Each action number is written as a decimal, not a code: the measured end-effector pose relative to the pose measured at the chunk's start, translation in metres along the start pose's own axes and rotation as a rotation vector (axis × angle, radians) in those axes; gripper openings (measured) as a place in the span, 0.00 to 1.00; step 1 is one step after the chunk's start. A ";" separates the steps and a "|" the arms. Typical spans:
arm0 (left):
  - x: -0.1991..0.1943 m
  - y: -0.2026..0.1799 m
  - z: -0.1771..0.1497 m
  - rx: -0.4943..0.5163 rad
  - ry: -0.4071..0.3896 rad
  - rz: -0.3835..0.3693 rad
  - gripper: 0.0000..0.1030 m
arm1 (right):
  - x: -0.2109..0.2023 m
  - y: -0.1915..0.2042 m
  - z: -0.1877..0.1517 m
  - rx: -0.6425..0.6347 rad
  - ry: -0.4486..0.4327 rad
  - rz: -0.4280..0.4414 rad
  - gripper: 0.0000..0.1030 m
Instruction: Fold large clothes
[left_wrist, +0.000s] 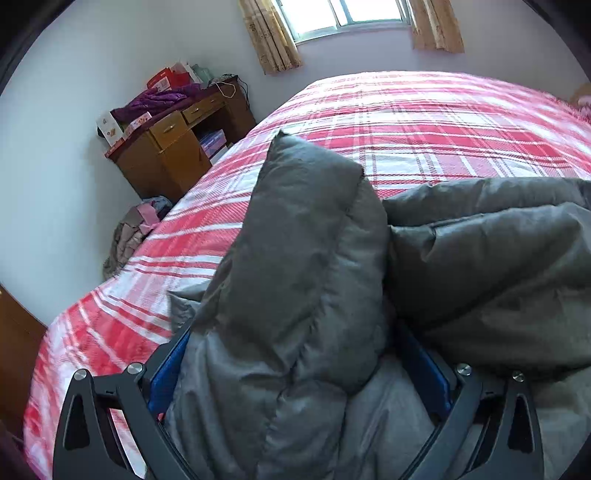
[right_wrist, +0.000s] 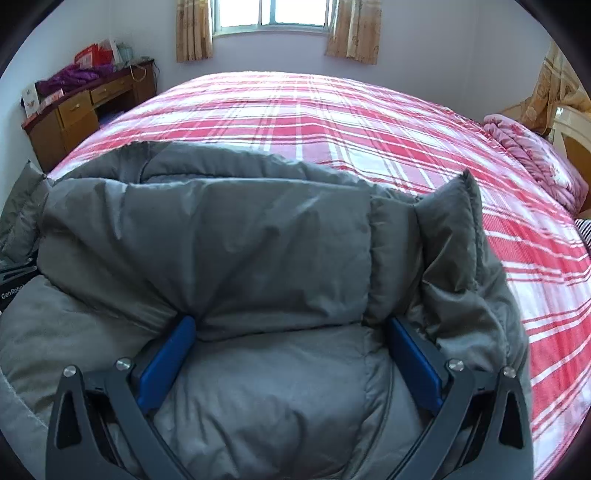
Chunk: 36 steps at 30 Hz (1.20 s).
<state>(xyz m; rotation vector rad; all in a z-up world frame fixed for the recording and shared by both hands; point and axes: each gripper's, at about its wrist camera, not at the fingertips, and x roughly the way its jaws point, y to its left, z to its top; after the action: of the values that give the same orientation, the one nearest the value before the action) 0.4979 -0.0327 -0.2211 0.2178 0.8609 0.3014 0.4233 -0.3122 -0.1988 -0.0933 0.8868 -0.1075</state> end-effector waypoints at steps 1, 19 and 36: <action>-0.011 0.005 0.003 -0.024 -0.009 -0.006 0.99 | -0.007 0.001 0.002 0.008 -0.002 -0.016 0.96; -0.007 -0.043 0.006 -0.033 -0.003 0.022 0.99 | 0.012 0.067 0.027 0.032 -0.051 -0.112 1.00; -0.110 0.063 -0.052 -0.075 -0.129 -0.015 0.99 | -0.065 0.068 -0.015 0.010 -0.084 -0.046 0.97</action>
<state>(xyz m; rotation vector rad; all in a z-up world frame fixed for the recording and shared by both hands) 0.3798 -0.0080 -0.1566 0.1587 0.7225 0.3020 0.3750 -0.2369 -0.1666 -0.1077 0.8003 -0.1495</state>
